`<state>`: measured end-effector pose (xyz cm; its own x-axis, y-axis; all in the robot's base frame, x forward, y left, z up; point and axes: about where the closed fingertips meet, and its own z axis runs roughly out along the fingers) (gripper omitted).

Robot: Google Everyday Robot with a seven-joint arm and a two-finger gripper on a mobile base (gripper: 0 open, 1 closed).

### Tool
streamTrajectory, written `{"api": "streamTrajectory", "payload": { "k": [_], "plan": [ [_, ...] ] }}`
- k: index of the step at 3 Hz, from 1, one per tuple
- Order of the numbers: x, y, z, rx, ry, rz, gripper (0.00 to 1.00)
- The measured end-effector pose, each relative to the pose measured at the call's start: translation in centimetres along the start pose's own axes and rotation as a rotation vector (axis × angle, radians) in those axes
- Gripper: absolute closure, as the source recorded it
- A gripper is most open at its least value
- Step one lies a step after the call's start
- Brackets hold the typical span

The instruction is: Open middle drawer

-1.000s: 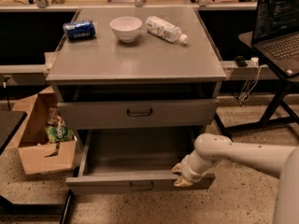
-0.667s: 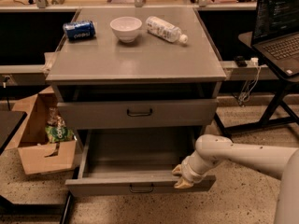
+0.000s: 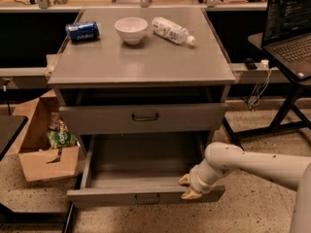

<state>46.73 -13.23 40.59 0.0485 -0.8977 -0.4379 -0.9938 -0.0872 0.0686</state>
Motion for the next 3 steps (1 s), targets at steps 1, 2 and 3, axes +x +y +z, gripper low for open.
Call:
{"api": "streamTrajectory", "payload": {
  "k": [1,2,3],
  "plan": [
    [0.00,0.00,0.00,0.000,0.000,0.000,0.57],
    [0.00,0.00,0.01,0.000,0.000,0.000,0.27],
    [0.00,0.00,0.01,0.000,0.000,0.000,0.05]
  ]
}}
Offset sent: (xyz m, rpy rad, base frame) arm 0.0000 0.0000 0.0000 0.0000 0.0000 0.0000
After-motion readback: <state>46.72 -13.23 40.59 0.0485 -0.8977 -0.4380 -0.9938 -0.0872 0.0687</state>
